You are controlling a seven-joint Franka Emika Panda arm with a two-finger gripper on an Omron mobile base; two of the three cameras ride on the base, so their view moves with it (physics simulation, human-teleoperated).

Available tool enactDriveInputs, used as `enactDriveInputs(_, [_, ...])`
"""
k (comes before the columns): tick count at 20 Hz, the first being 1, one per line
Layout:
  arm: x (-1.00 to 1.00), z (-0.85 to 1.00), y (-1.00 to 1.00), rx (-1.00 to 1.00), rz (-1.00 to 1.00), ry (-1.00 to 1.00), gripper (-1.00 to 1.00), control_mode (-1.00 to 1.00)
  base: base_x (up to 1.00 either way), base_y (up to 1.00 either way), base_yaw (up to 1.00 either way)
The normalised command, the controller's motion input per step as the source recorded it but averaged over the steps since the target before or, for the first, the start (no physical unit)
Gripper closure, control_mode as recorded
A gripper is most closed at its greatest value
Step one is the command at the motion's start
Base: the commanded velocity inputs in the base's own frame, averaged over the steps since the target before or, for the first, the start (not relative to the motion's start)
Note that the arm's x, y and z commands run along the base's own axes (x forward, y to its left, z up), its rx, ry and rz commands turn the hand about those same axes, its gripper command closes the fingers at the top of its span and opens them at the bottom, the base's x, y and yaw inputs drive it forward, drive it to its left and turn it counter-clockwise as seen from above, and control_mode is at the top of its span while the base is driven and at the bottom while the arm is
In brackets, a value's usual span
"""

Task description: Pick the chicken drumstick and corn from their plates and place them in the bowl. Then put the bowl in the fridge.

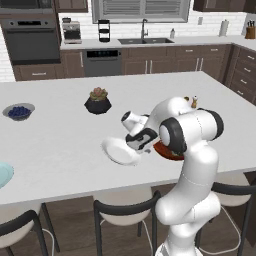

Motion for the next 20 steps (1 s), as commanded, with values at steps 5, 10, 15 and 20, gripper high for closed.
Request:
enactDriveInputs(5, [0.00, 0.00, -0.21, 0.00, 0.00, 0.00, -1.00, -1.00, 0.00, 0.00, 0.00])
enactDriveInputs(10, [0.00, 0.00, -0.10, 0.00, 0.01, 0.00, -1.00, -1.00, 0.00, 0.00, 0.00])
enactDriveInputs(15, [0.00, 0.00, -0.03, 0.00, 0.01, -0.01, -1.00, -1.00, 0.00, 0.00, 0.00])
enactDriveInputs(20, [0.00, 0.00, -0.01, 0.00, 0.01, 0.00, 1.00, -1.00, 0.00, 0.00, 0.00])
